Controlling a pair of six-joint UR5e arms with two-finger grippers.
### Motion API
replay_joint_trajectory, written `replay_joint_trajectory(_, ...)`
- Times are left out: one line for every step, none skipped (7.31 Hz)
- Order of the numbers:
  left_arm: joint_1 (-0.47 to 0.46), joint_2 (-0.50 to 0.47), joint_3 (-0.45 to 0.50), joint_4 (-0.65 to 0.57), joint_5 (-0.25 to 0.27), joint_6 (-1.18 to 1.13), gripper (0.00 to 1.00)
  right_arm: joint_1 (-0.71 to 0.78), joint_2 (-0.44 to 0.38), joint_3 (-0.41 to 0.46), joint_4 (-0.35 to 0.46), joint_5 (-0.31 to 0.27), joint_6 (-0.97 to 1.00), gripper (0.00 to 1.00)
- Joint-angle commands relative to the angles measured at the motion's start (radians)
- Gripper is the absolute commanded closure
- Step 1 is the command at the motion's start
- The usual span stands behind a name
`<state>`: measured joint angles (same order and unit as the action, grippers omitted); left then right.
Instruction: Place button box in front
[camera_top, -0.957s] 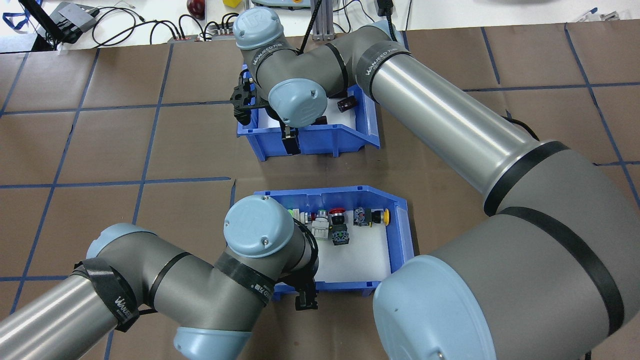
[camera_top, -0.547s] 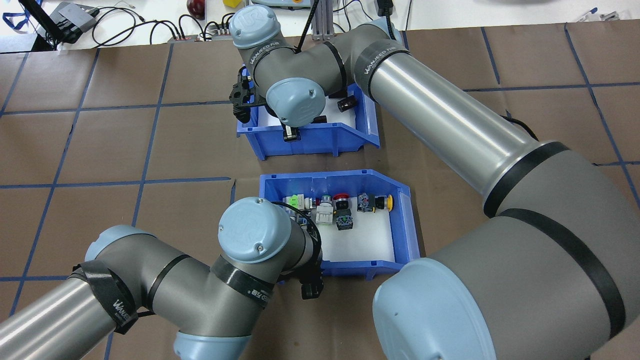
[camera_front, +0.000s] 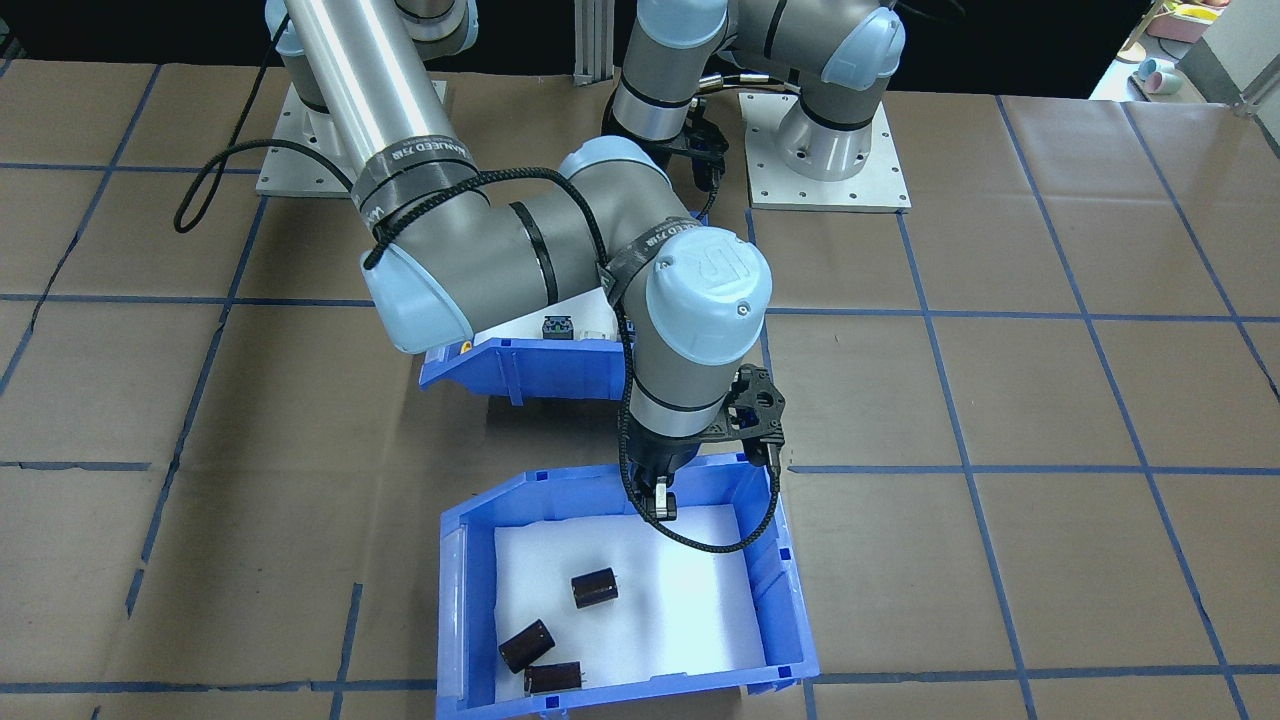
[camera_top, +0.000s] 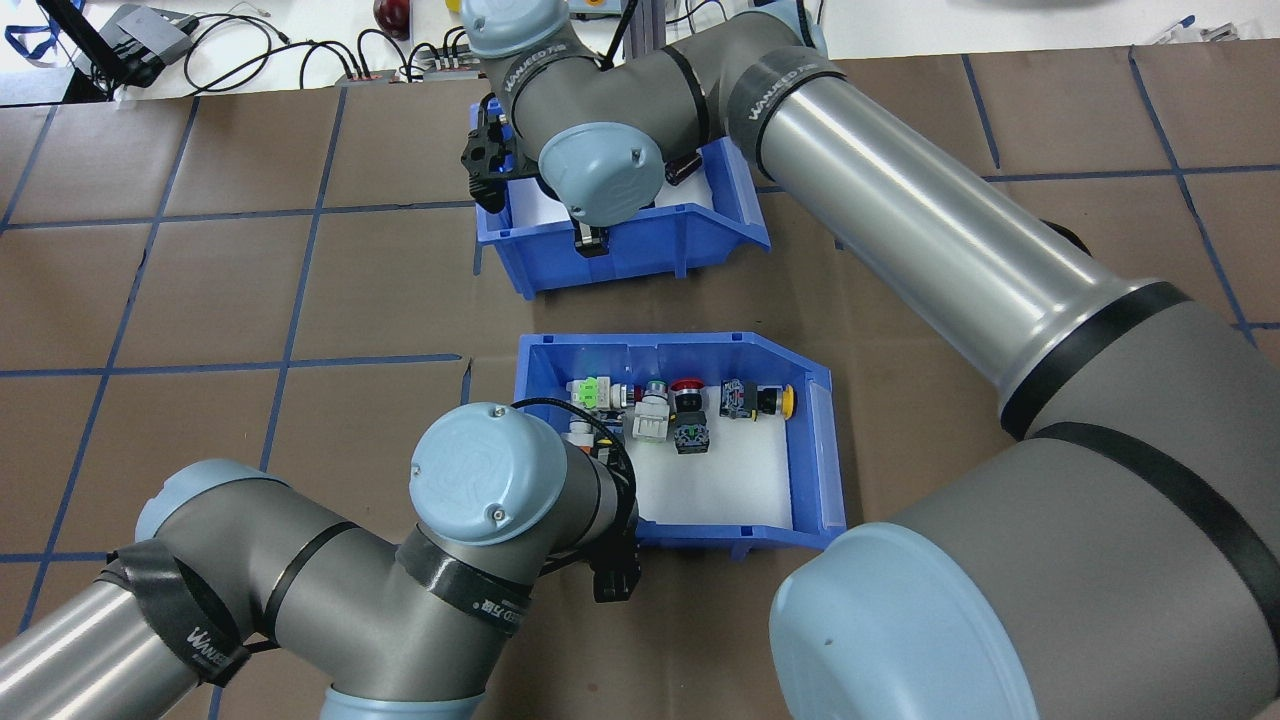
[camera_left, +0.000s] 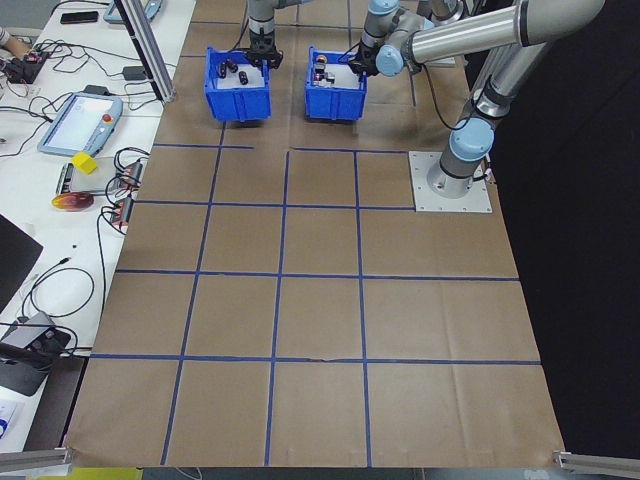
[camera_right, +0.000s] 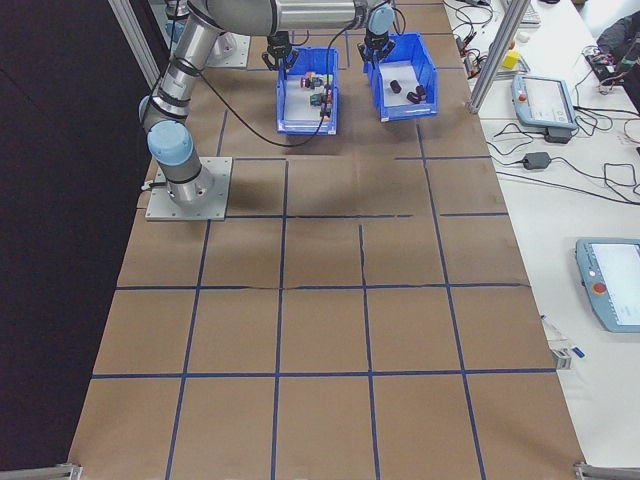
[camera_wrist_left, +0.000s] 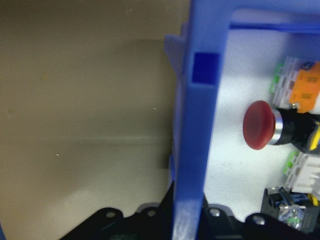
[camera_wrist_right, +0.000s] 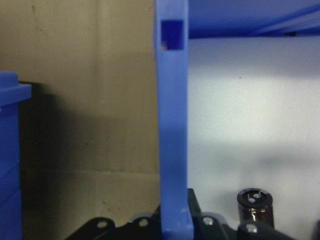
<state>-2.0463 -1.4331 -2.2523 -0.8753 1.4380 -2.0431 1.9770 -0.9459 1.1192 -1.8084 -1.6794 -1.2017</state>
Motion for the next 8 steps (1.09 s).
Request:
replay_joint_trajectory(0.023,0.063,0.000,-0.117,0.008,0.125,1.00,-0.120,-0.057,0.007,0.026,-0.002,-0.006,0.92)
replay_joint_trajectory(0.081,0.078,0.002,-0.135,0.033,0.189,1.00,-0.173,-0.066,0.007,0.049,-0.023,-0.007,0.92)
replay_joint_trajectory(0.163,0.098,0.002,-0.140,0.030,0.248,1.00,-0.226,-0.074,0.008,0.056,-0.026,-0.031,0.93)
replay_joint_trajectory(0.266,0.111,0.013,-0.161,0.024,0.367,1.00,-0.274,-0.080,0.010,0.078,-0.023,-0.083,0.93)
replay_joint_trajectory(0.364,0.105,0.023,-0.162,0.016,0.403,1.00,-0.323,-0.097,0.017,0.096,-0.023,-0.131,0.93)
replay_joint_trajectory(0.420,0.070,0.046,-0.163,0.015,0.446,1.00,-0.378,-0.118,0.043,0.103,-0.020,-0.192,0.93)
replay_joint_trajectory(0.440,0.053,0.069,-0.162,0.015,0.464,1.00,-0.424,-0.151,0.086,0.103,-0.019,-0.291,0.93)
replay_joint_trajectory(0.448,0.031,0.086,-0.153,0.015,0.465,1.00,-0.467,-0.189,0.134,0.103,-0.017,-0.374,0.93)
